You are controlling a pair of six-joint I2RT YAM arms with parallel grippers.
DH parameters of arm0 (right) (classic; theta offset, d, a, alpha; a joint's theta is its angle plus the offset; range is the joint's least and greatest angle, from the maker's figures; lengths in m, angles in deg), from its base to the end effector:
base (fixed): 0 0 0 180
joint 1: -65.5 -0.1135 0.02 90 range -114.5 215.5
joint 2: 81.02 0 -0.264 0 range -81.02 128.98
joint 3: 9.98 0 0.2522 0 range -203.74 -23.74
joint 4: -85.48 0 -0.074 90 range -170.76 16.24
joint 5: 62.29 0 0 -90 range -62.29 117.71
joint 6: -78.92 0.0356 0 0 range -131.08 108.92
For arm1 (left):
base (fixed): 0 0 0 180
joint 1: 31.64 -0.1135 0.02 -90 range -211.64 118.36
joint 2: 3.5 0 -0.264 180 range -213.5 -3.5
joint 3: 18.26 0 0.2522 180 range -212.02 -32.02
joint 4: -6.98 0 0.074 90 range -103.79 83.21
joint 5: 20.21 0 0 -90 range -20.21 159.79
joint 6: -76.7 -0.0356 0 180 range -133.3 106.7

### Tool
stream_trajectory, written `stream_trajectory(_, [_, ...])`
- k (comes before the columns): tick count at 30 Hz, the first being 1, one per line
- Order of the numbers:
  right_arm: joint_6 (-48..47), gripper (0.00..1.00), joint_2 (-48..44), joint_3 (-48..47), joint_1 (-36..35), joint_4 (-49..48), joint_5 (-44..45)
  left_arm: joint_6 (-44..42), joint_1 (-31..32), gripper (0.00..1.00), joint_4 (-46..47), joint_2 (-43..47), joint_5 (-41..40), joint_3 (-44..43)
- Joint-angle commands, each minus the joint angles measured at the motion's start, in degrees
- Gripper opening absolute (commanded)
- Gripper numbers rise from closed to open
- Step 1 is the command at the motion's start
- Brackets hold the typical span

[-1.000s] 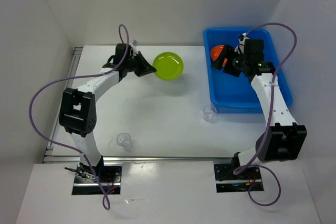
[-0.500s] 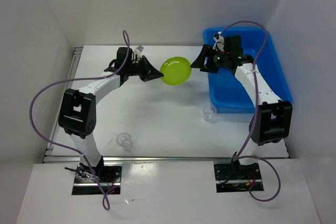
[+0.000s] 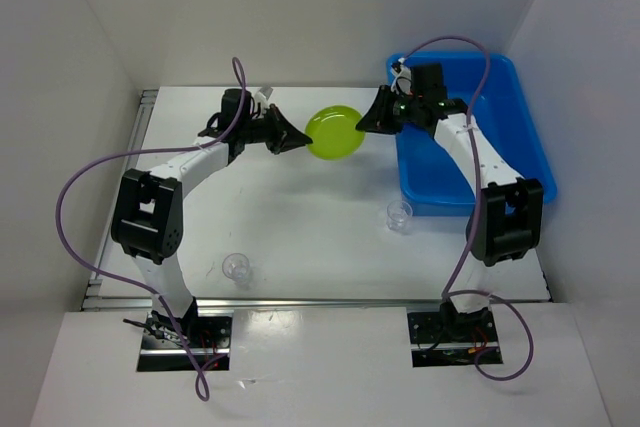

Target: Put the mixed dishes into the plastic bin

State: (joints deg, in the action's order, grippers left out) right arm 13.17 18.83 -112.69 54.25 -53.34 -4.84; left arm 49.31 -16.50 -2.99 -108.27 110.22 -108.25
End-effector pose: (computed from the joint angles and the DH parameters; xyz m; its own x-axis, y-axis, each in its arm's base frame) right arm 0.3873 0.0966 0.3217 -0.7921 0.1954 -0.5783 -0.2776 0.7284 0.6264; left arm 0.4023 -0.1328 0.2621 -0.8672 -0.4655 -0.1767 -0.0058 0.3644 -0.9312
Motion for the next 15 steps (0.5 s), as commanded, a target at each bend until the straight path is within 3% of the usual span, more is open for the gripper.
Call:
stream_trajectory(1, [-0.3,0.15,1.4,-2.5,-0.9,-1.5,-1.5,1.0,-0.3,0.00,3.2,2.9,1.7,-1.0])
stream_trajectory(3, [-0.3,0.01,1.9,-3.9,-1.4,-0.7,-0.9,1.0,-0.3,0.00,3.2,2.9,1.1,-1.0])
stream_trajectory(5, [-0.8,0.01,1.9,-4.6,-1.4,0.8,-0.2,0.4,-0.3,0.01,2.5,2.9,0.0,-1.7])
stream_trajectory(6, [-0.8,0.01,1.9,-5.3,-1.4,0.8,0.3,0.4,-0.3,0.14,2.5,2.9,0.0,-1.7])
stream_trajectory(7, [-0.8,0.01,1.3,-5.3,-1.4,0.8,1.7,0.4,-0.3,0.38,2.5,2.3,-0.7,-1.7])
stream_trajectory(8, [-0.8,0.01,1.3,-6.6,-1.4,1.4,2.8,0.4,-0.3,0.65,2.5,2.3,-0.7,-1.7])
stream_trajectory(9, [-0.8,0.01,0.6,-7.3,-1.4,2.0,4.5,0.4,-0.3,1.00,2.5,1.6,-1.7,-1.7])
stream_trajectory(15, [-2.5,0.01,2.0,-17.3,2.1,8.0,17.9,-5.1,-1.5,1.00,-1.8,1.3,-8.9,-1.7])
